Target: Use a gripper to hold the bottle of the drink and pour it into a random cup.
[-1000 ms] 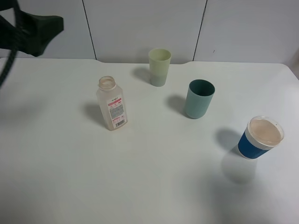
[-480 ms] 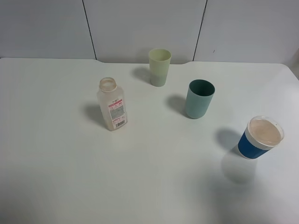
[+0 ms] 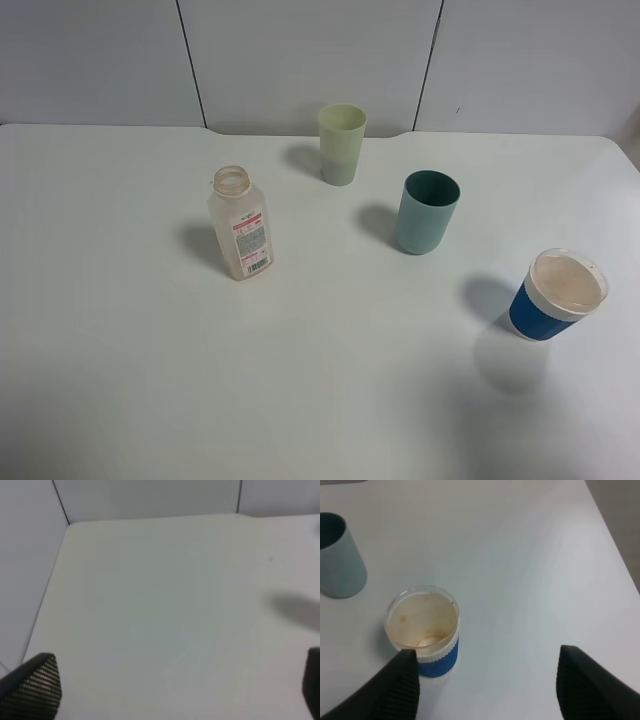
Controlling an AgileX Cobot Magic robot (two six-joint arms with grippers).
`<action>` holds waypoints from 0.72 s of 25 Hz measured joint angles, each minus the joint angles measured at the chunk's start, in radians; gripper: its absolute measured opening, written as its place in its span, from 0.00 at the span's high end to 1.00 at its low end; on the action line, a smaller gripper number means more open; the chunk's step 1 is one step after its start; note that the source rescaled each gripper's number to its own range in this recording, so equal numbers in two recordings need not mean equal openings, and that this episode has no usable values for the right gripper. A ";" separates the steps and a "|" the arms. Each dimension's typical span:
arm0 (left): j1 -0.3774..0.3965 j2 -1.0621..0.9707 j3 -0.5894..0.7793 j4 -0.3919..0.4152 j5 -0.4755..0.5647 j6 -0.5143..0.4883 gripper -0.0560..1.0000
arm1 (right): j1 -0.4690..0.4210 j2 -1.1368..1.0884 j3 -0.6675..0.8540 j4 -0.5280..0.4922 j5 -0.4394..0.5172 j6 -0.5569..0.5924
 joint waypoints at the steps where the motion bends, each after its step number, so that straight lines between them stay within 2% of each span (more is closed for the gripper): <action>1: 0.000 -0.019 0.000 -0.002 0.006 -0.004 0.04 | 0.000 0.000 0.000 0.000 0.000 0.000; 8: 0.000 -0.073 0.005 -0.059 0.011 -0.020 0.04 | 0.000 0.000 0.000 0.000 0.000 0.000; 14: 0.000 -0.075 0.078 -0.162 0.011 -0.021 0.04 | 0.000 0.000 0.000 0.000 0.000 0.000; 18: 0.000 -0.075 0.128 -0.182 0.009 -0.022 0.04 | 0.000 0.000 0.000 0.000 0.000 0.000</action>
